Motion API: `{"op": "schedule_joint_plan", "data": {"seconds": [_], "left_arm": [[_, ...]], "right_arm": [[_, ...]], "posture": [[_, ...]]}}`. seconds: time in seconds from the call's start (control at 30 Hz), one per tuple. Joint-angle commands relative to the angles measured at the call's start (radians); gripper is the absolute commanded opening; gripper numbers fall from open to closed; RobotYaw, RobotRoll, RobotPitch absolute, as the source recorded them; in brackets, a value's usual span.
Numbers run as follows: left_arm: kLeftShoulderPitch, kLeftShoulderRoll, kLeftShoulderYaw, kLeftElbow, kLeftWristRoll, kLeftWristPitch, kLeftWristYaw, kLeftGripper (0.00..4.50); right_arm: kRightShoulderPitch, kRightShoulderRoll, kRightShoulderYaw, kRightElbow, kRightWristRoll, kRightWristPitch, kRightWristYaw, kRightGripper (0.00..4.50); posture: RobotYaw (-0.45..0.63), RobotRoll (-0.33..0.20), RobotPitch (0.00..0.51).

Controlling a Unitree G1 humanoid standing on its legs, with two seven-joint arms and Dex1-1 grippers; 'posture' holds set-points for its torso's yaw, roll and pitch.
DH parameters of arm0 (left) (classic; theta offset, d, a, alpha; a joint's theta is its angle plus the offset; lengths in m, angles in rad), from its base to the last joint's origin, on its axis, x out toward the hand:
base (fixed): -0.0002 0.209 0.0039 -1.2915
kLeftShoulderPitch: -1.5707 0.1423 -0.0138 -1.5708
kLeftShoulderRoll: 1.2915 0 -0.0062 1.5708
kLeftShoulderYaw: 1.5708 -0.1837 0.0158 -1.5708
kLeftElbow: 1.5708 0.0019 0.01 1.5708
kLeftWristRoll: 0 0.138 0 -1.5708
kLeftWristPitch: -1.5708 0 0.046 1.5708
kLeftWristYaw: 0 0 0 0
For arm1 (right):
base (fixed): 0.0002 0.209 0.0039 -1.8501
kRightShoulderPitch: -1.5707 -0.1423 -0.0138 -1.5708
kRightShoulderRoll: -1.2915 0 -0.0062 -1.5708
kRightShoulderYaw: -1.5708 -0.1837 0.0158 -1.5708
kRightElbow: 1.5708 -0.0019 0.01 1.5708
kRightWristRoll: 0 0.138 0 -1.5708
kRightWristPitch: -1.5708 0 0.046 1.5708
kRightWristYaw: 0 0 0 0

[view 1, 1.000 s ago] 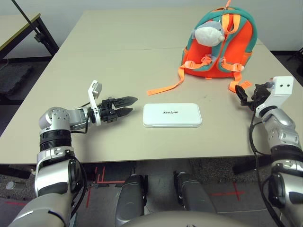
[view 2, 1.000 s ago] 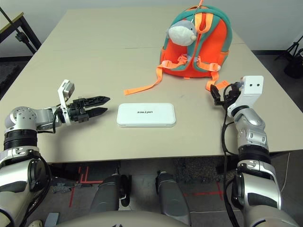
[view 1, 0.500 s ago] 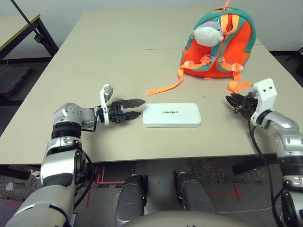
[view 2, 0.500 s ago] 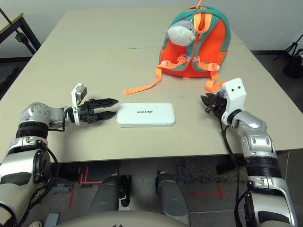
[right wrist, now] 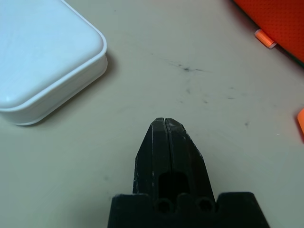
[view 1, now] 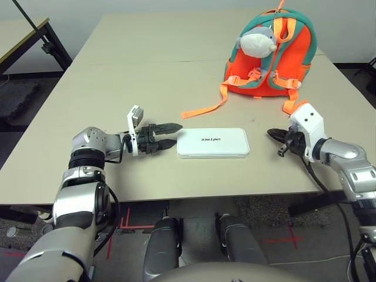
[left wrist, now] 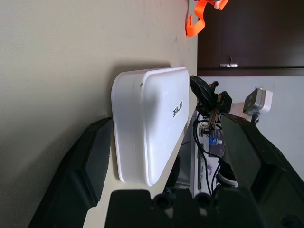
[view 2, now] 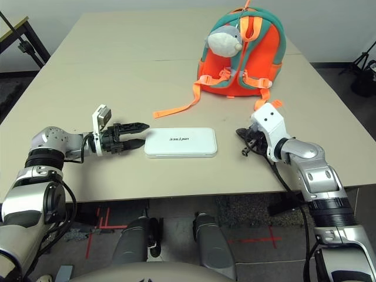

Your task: Put the pencil case into the backpack and zip it.

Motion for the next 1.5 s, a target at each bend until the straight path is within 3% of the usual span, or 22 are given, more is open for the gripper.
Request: {"op": "schedule_joint_plan", "data": {"seconds": [0.03,0.7,1.5], "left_arm": [[0.0,0.01,-0.021,0.021,0.043,0.006,0.013,4.5],[-0.023,0.071,-0.094,0.026,0.078,0.075,-0.028,4.5],[-0.02,0.052,-0.123,0.02,0.105,0.061,-0.049,4.5]], "right_arm": [[0.007,-0.01,0.018,-0.014,-0.016,-0.003,0.014,0.02],[0.0,0.006,0.096,-0.057,-0.03,0.015,0.06,0.02],[-0.086,0.171,0.197,-0.118,-0.036,0.107,0.038,0.02]], "posture": [[-0.18,0.0,0.113],[-0.17,0.0,0.119],[-0.17,0.0,0.114]]}}
